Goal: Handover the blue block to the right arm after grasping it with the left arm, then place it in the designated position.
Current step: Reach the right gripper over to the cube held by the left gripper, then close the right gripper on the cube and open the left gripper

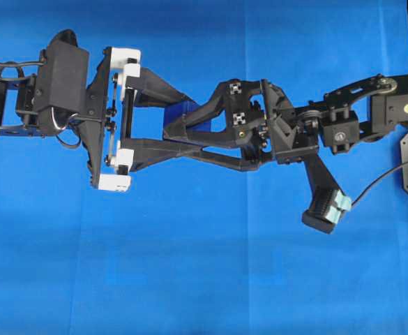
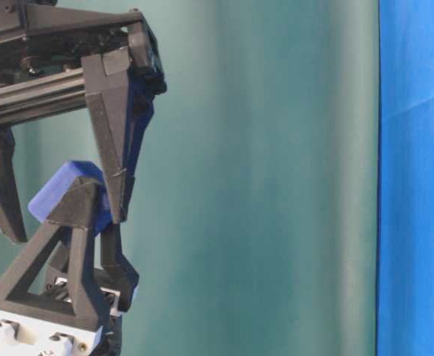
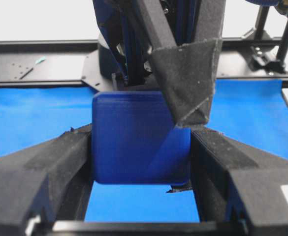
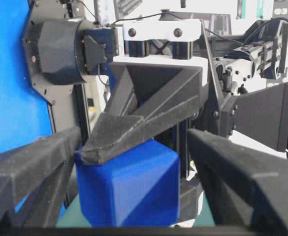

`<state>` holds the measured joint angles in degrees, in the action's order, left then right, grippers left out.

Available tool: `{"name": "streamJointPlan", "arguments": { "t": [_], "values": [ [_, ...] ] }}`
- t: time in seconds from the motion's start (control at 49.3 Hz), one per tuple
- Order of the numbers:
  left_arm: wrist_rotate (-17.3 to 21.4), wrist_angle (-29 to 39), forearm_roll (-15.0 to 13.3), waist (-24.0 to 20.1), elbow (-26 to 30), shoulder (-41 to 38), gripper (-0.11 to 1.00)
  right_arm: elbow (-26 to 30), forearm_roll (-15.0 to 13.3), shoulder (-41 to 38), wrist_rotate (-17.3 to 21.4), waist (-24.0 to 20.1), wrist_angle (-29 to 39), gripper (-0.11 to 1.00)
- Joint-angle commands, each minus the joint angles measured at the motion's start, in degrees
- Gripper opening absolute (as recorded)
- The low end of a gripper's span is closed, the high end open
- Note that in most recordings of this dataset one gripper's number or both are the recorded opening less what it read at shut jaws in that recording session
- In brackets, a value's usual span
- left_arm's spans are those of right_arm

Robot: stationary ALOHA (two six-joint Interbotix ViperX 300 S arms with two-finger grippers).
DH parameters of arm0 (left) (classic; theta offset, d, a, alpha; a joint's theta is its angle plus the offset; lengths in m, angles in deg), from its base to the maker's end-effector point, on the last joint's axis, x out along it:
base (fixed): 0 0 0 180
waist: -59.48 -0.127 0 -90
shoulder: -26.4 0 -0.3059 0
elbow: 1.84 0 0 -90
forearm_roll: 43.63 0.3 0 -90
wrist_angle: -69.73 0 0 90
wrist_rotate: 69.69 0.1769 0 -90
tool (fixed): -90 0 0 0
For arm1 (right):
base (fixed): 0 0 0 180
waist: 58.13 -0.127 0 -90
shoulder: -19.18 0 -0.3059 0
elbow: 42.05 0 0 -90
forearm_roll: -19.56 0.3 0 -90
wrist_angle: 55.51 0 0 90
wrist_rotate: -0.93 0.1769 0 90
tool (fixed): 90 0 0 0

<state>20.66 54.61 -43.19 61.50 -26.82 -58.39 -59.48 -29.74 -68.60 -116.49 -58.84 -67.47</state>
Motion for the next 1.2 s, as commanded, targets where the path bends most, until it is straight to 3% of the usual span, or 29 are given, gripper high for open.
{"name": "streamJointPlan", "arguments": {
  "t": [0.0,0.304,0.365,0.466,0.507,1.176],
  "values": [
    [0.0,-0.2,0.0,0.2,0.7,1.1,0.48,1.8,-0.1,0.7,0.0,0.3,-0.2,0.95],
    [0.0,-0.2,-0.1,0.4,0.7,1.1,0.48,2.0,-1.5,0.8,-0.2,0.4,2.4,0.92],
    [0.0,-0.1,-0.1,0.4,0.7,1.1,0.48,2.1,-2.9,0.8,-0.2,0.4,4.5,0.84],
    [0.0,-0.2,-0.1,0.5,0.7,1.1,0.48,2.3,-4.1,0.9,0.3,0.4,6.9,0.57],
    [0.0,-0.2,-0.1,0.5,0.7,1.1,0.48,2.5,-4.1,1.0,0.4,0.4,7.5,0.52],
    [-1.7,-0.2,-0.1,0.7,1.1,0.9,0.48,2.5,-4.0,1.3,0.8,0.4,8.2,0.52]
  ]
}}
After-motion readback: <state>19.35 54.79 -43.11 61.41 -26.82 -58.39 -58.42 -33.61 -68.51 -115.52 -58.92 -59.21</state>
